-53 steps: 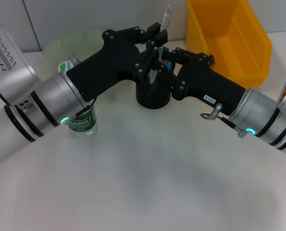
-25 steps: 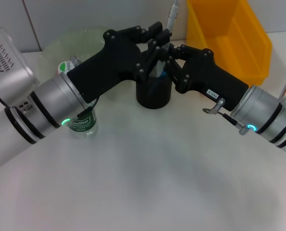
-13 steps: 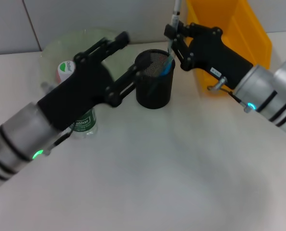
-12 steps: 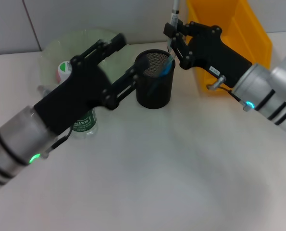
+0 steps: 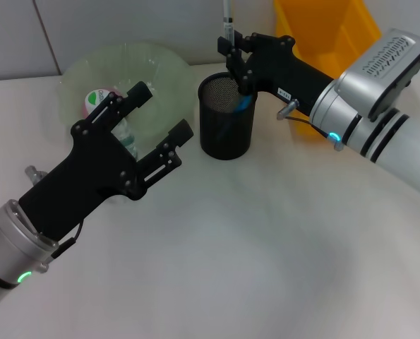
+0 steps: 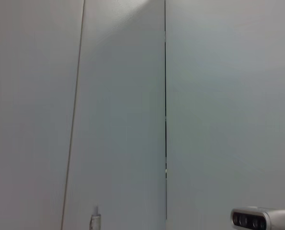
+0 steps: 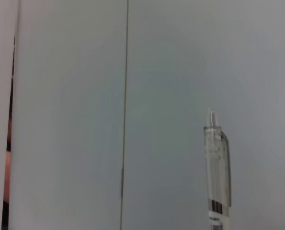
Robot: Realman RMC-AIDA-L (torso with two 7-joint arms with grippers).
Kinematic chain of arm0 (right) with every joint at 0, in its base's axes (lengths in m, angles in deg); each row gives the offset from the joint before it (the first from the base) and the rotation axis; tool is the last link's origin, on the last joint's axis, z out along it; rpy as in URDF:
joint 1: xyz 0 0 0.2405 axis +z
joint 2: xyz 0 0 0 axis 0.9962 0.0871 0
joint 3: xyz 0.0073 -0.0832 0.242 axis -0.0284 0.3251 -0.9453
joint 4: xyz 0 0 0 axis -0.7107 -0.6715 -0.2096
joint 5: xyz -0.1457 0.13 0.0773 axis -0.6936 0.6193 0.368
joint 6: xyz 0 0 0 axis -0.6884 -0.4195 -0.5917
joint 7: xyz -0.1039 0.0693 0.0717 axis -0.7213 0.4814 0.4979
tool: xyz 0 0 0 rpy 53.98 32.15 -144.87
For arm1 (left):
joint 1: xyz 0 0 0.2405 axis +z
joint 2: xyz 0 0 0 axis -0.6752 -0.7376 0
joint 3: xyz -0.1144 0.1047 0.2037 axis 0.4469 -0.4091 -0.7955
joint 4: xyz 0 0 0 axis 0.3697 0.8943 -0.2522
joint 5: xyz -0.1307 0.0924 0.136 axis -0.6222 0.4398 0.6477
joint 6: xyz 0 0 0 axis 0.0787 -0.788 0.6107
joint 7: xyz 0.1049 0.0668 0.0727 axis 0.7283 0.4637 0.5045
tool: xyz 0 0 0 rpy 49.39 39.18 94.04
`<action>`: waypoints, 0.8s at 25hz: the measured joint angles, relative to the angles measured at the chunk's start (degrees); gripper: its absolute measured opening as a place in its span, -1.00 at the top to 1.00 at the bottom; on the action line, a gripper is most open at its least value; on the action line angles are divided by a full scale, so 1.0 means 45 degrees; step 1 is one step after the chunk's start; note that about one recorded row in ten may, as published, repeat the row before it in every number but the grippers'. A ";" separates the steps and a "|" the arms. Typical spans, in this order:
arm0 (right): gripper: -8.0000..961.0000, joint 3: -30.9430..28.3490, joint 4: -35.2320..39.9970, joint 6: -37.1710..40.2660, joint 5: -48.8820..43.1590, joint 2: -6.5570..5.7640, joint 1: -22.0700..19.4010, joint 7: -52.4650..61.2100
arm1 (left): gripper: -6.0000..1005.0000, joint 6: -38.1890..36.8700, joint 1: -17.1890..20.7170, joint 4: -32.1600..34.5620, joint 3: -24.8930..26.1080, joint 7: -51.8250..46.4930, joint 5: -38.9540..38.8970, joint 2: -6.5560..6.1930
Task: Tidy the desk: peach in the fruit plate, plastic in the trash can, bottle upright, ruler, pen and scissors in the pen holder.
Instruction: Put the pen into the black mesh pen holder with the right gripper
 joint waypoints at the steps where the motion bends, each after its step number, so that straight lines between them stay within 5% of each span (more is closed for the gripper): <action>1: 0.67 0.0006 -0.0027 -0.0042 -0.0008 0.0000 0.0035 0.0000 | -0.56 -0.0006 -0.0005 -0.0050 0.0003 -0.0009 0.0000 0.0000; 20: 0.62 0.0062 -0.0503 -0.1310 -0.0192 -0.0001 0.0391 -0.0152 | -0.56 -0.0235 -0.0024 -0.0266 0.0114 -0.0020 0.0008 -0.0004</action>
